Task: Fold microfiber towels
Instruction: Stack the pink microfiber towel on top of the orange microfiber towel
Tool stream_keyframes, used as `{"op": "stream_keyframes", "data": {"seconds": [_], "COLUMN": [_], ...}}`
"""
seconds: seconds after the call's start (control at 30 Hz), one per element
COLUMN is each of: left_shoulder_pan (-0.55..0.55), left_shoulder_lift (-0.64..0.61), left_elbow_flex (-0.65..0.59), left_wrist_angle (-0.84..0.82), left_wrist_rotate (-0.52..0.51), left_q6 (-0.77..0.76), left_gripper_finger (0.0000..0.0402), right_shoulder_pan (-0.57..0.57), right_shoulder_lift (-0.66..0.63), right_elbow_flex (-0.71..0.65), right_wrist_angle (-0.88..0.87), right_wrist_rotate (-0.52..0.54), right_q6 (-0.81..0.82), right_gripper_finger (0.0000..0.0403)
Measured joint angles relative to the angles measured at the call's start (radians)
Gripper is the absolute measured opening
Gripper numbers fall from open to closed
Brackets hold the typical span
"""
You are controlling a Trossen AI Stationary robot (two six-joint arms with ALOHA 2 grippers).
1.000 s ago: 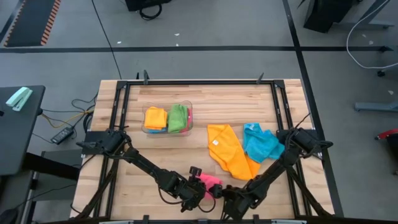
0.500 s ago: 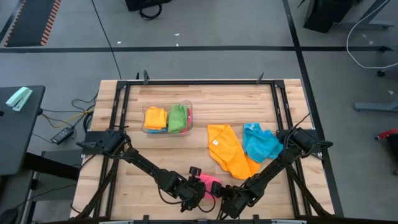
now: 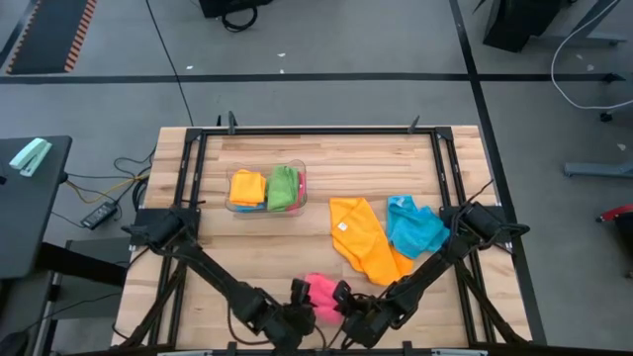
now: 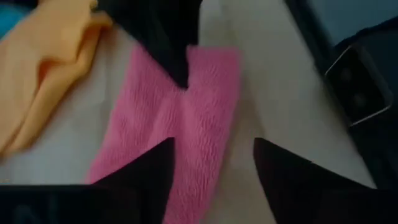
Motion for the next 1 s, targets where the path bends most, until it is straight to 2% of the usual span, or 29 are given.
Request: {"op": "stream_keyframes", "data": {"seconds": [0.17,0.33,0.57,0.77,0.87,1.0], "left_shoulder_pan": [0.002,-0.005,0.000,0.027,0.038,0.039], "left_shoulder_lift": [0.008,0.022,0.044,0.062,0.064,0.064], "left_elbow_flex": [0.000,0.000,0.000,0.000,0.000,0.000], "left_wrist_angle": [0.007,0.006,0.001,0.009,0.006,0.023], "left_wrist_rotate": [-0.051,-0.080,-0.157,-0.161,-0.167,-0.168], "left_q6": [-0.072,-0.007,0.006,-0.043,-0.054,-0.042], "left_gripper_finger": [0.0289,0.0305,0.0300,0.0296,0.0277,0.0222], "right_shoulder_pan": [-0.027,-0.050,-0.066,-0.065,-0.066,-0.065], "right_shoulder_lift": [-0.012,-0.064,-0.107,-0.154,-0.154,-0.154], "right_elbow_flex": [0.041,0.044,0.044,0.044,0.044,0.044], "right_wrist_angle": [-0.042,-0.051,-0.057,-0.047,-0.043,-0.046], "right_wrist_rotate": [-0.028,-0.076,-0.119,-0.113,-0.113,-0.114], "right_q6": [0.161,0.314,0.450,0.488,0.499,0.514], "right_gripper_finger": [0.0013,0.0013,0.0013,0.0013,0.0013,0.0020]}}
